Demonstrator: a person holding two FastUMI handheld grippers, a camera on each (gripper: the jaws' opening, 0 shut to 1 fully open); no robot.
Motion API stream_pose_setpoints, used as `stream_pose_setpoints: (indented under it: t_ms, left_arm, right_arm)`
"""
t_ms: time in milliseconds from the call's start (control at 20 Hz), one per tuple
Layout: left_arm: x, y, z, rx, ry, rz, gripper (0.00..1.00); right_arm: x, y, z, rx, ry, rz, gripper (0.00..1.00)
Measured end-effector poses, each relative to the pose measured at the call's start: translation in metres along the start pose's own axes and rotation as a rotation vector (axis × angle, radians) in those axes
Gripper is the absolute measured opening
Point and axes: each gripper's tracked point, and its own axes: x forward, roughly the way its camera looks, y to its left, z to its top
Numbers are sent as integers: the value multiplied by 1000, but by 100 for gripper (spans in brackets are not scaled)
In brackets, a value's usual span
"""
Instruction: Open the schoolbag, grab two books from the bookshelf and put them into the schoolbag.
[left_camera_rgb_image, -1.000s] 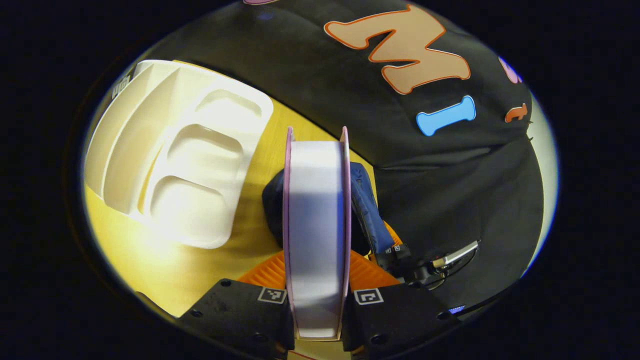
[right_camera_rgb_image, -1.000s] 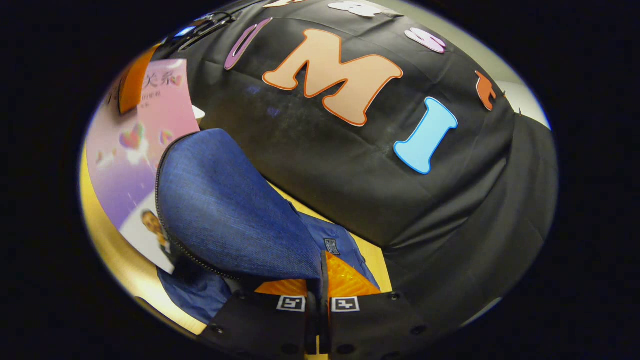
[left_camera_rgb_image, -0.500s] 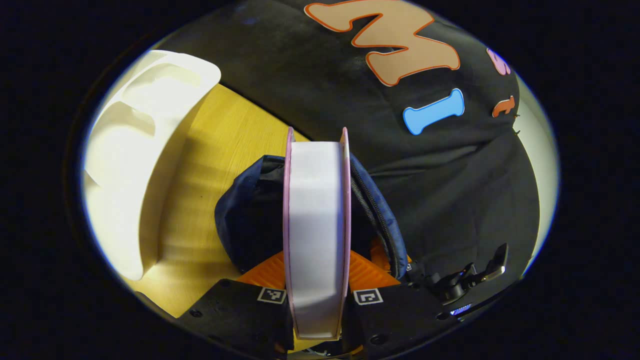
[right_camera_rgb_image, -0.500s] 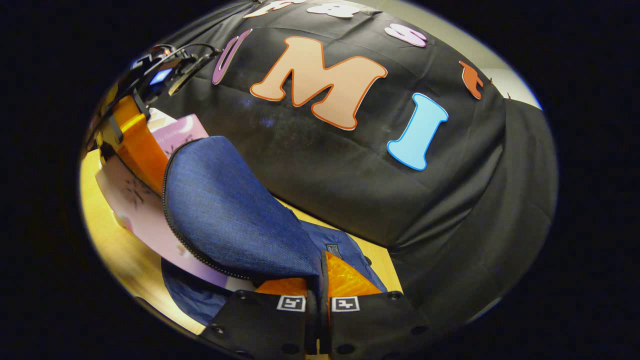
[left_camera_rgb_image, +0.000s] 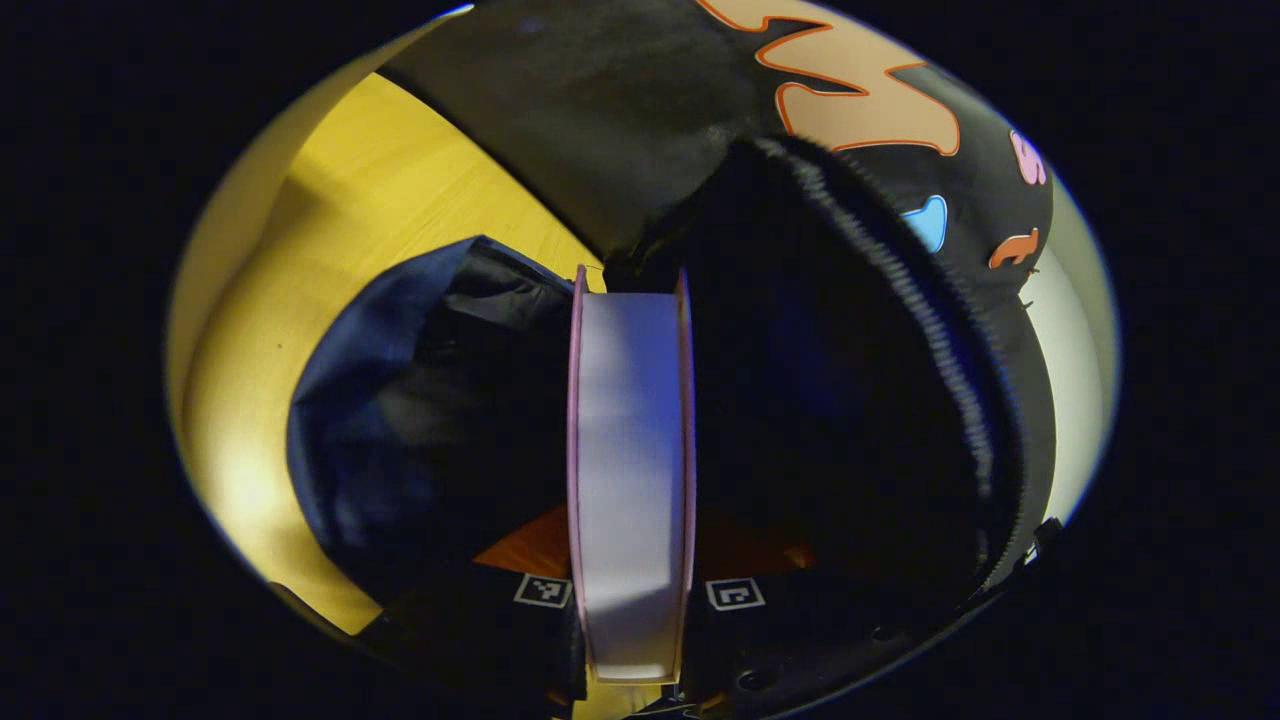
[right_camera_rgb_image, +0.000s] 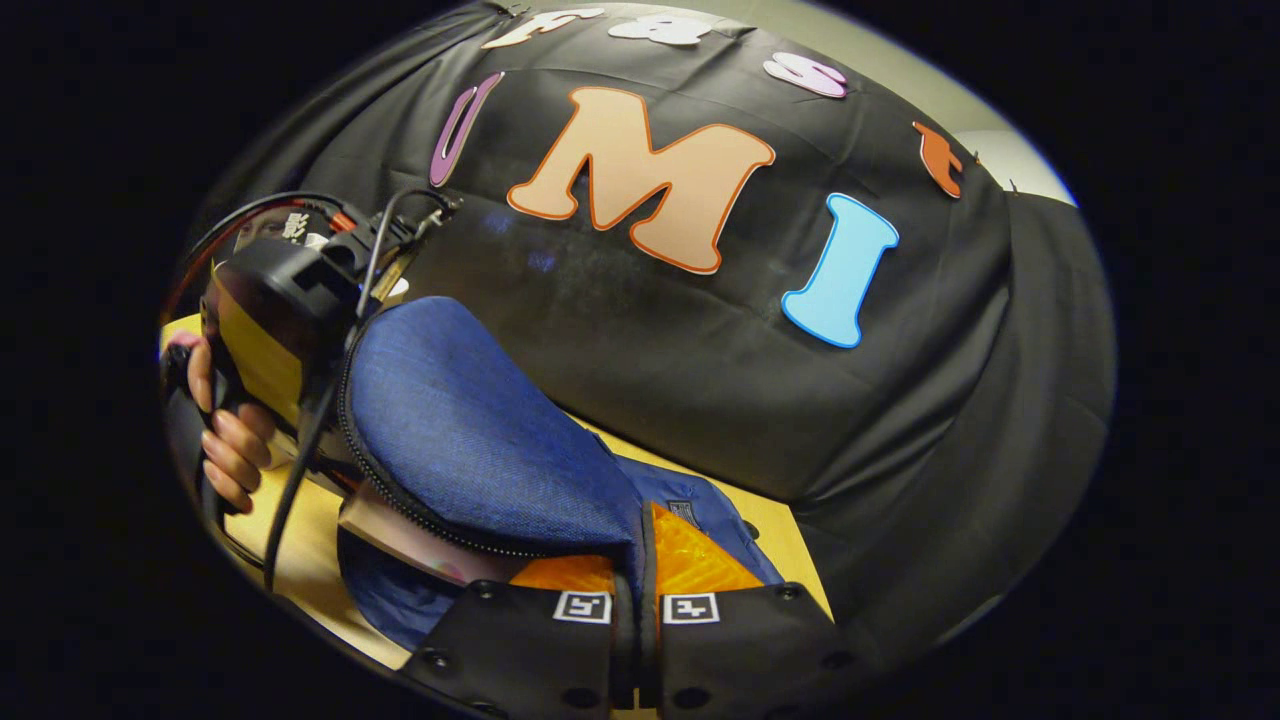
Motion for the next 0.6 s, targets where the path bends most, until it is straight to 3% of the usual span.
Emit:
stream_pose_setpoints:
  t_ms: [250, 350, 450, 500, 600]
  left_arm:
    - [25, 19, -1, -52, 0, -7, 37]
    - [32, 31, -1, -69, -6, 39, 36]
    - [33, 44, -5, -66, 13, 90, 45]
    - [30, 47, -5, -56, 15, 114, 55]
    - [25, 61, -7, -13, 29, 202, 63]
  right_arm:
    - [3, -1, -2, 19, 3, 0, 5]
    - [5, 2, -4, 17, 6, 3, 5]
    - [5, 2, -6, 13, 6, 2, 5]
    - [5, 2, -6, 18, 6, 1, 3]
    - [7, 1, -7, 32, 9, 0, 3]
